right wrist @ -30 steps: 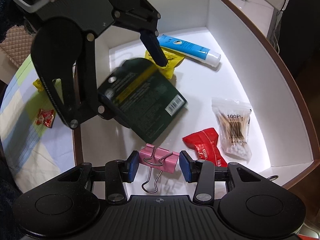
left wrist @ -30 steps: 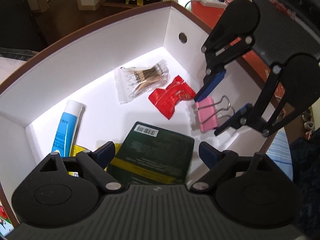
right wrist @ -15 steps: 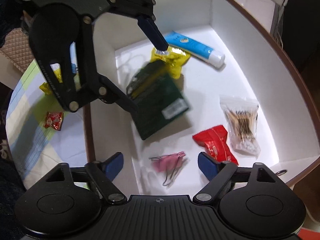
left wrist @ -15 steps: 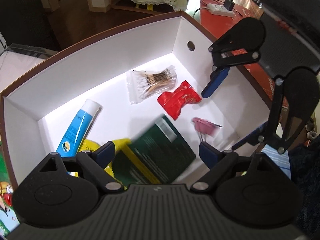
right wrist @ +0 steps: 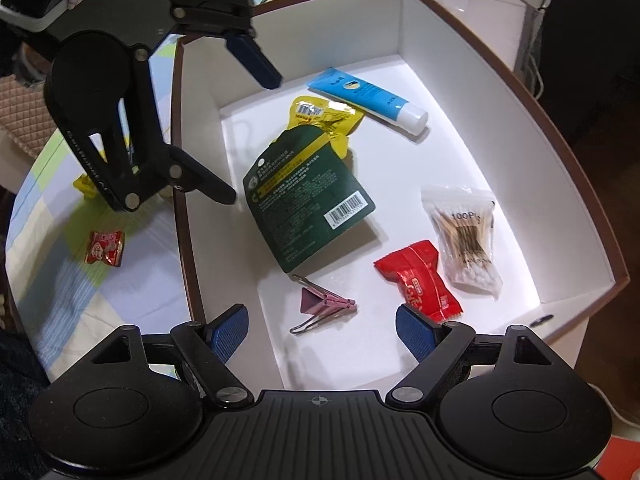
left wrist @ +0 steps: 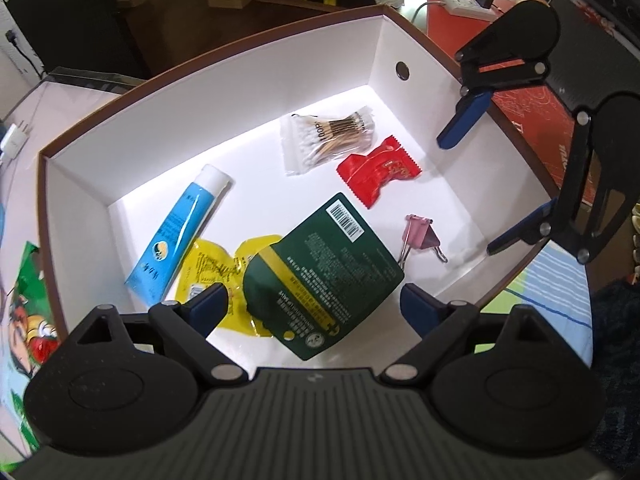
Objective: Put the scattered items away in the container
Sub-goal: 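Withdraw both open grippers from the box toward the remaining table items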
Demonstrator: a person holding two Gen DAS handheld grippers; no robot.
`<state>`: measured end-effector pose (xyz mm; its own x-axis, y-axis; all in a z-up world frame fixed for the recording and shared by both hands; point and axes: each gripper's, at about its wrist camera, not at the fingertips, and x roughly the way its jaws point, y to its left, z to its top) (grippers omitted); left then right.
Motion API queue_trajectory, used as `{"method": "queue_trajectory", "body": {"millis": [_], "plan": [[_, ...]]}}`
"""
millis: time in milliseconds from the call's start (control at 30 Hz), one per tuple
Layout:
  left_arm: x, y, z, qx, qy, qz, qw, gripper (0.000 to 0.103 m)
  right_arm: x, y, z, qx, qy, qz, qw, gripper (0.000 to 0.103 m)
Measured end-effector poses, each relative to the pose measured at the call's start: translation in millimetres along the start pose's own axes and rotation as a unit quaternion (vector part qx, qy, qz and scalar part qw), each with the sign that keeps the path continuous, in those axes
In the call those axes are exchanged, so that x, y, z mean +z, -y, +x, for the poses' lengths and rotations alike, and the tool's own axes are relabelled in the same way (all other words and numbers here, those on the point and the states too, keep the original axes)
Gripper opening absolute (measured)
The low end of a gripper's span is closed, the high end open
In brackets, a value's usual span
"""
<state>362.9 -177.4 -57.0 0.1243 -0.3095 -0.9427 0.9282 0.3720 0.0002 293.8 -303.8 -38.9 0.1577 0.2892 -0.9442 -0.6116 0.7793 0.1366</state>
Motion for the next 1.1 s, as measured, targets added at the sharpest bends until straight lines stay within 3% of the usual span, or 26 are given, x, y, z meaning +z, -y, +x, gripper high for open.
{"method": "queue_trajectory", "body": {"millis": [600, 1100], "plan": [[-5.2, 44.4, -42.0, 0.065, 0.015, 0.034, 0.9972, 0.095, -21.2, -21.2, -44.8, -0.046, 0.043, 0.032, 0.998, 0.084], [-36.9, 84.8, -84.4, 0.086, 0.048, 0.052, 0.9937, 0.097, -47.0, -62.4, -74.8, -0.079, 0.076, 0.060, 0.992, 0.084]]}}
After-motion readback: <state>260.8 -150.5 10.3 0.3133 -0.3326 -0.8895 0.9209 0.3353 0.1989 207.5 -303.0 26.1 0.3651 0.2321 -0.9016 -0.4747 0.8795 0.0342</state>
